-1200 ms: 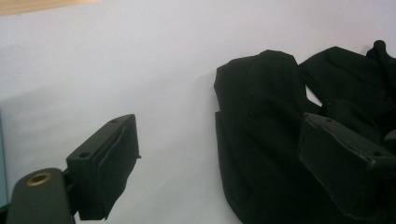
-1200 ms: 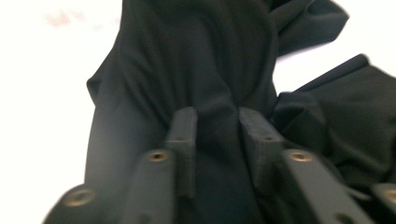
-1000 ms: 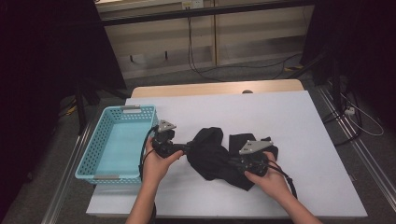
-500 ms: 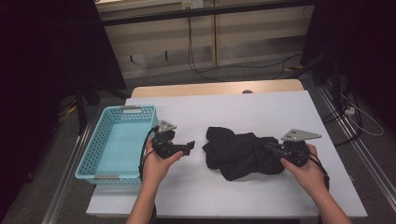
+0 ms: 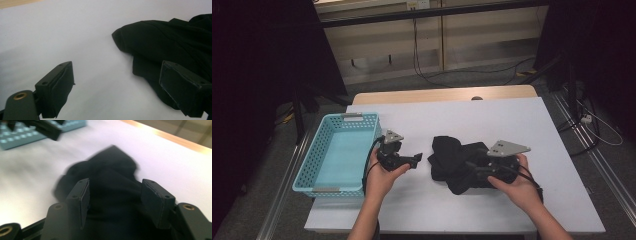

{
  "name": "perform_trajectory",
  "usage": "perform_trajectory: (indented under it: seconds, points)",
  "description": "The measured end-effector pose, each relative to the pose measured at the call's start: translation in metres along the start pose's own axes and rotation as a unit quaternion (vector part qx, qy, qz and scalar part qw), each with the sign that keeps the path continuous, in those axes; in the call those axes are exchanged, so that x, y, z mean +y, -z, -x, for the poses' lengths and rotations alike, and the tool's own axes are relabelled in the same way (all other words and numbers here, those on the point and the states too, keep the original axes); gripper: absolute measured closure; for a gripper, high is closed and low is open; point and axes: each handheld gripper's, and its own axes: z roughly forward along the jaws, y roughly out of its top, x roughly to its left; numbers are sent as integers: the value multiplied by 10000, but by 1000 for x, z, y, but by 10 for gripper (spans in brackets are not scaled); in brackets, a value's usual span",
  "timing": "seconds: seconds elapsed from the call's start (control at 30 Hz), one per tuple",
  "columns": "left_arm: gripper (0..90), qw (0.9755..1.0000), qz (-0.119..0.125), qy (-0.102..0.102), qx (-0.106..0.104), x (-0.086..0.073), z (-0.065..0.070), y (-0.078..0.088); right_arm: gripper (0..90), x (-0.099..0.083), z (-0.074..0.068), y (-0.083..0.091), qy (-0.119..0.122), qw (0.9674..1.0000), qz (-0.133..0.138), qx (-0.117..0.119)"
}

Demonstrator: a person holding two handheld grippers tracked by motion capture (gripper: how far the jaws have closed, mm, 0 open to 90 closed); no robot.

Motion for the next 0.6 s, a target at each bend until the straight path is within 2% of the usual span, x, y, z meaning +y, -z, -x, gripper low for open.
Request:
perform_trajectory:
  seconds: [0.07,0.1,0.2,0.33,0.4,0.47,0.5,0.57,0.6]
  points:
    - [122,10000,-18,26,-49,0,0,1,469,4,-11,-10,137,9995,-115,265]
    - [122,10000,-4,44,-54,-1,0,2,474,5,-17,-15,183,9989,-175,403]
    - [120,10000,-4,42,-9,-2,-2,4,470,5,-29,-32,105,9972,-240,699]
    - [118,10000,-21,64,-3,-5,-3,5,469,-1,-42,-53,389,9954,-575,659]
    - [118,10000,-51,34,11,-6,-4,4,483,-4,-44,-58,434,9948,-667,635]
    - [118,10000,-60,54,16,-7,-4,3,592,-6,-43,-61,506,9951,-645,554]
    - [117,10000,-83,23,14,-7,-5,3,689,-7,-43,-61,570,9950,-631,531]
    - [118,10000,-96,27,6,-8,-4,2,795,-7,-42,-61,495,9949,-635,604]
    - [118,9999,-98,32,3,-8,-3,2,854,-7,-41,-60,531,9952,-614,550]
